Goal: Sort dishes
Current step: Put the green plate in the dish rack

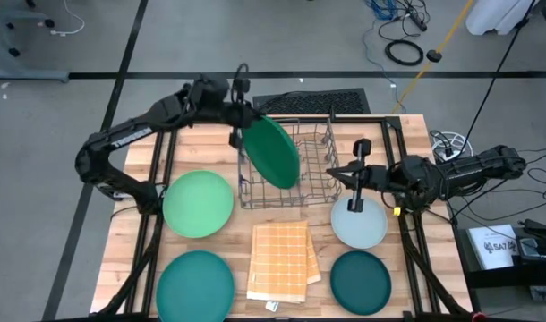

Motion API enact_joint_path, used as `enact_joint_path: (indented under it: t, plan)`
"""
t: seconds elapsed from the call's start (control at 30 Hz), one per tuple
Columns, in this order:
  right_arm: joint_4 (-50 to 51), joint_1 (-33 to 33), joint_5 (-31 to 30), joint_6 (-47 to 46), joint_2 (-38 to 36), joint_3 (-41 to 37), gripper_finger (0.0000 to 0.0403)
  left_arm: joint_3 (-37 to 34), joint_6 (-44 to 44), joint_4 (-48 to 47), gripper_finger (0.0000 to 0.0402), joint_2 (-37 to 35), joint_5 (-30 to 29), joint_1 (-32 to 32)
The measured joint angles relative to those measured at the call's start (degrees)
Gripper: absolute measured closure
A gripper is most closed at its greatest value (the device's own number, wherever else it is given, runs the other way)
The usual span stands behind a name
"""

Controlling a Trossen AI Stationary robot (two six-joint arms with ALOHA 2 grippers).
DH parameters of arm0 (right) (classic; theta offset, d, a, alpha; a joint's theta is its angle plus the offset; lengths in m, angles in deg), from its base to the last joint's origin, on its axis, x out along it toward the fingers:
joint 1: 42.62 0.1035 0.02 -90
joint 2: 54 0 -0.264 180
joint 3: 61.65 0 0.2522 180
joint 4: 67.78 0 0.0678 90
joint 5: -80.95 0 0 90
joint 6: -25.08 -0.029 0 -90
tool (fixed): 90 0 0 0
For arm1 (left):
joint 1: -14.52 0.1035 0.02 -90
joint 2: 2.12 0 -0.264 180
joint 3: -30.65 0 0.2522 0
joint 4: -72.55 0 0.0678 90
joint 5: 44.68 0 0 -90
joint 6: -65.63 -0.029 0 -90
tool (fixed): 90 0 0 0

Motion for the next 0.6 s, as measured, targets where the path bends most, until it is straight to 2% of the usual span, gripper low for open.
enact_joint_path:
  t: [0.27, 0.5, 0.6]
  plan:
    - [-0.1, -2.7, -0.5, 9.9, 0.0, 0.0, 0.0403, 0.0, -1.9, 0.5, 0.0391, 0.1, 21.6, 11.3]
    - [-3.5, -4.0, -0.2, 11.8, 0.0, 0.0, 0.0403, 0.0, -1.9, 1.5, 0.0391, 2.1, 33.3, 16.0]
    - [-4.4, -4.1, 0.0, 11.8, 0.0, 0.0, 0.0403, 0.0, -1.9, 1.6, 0.0391, 4.2, 36.2, 19.0]
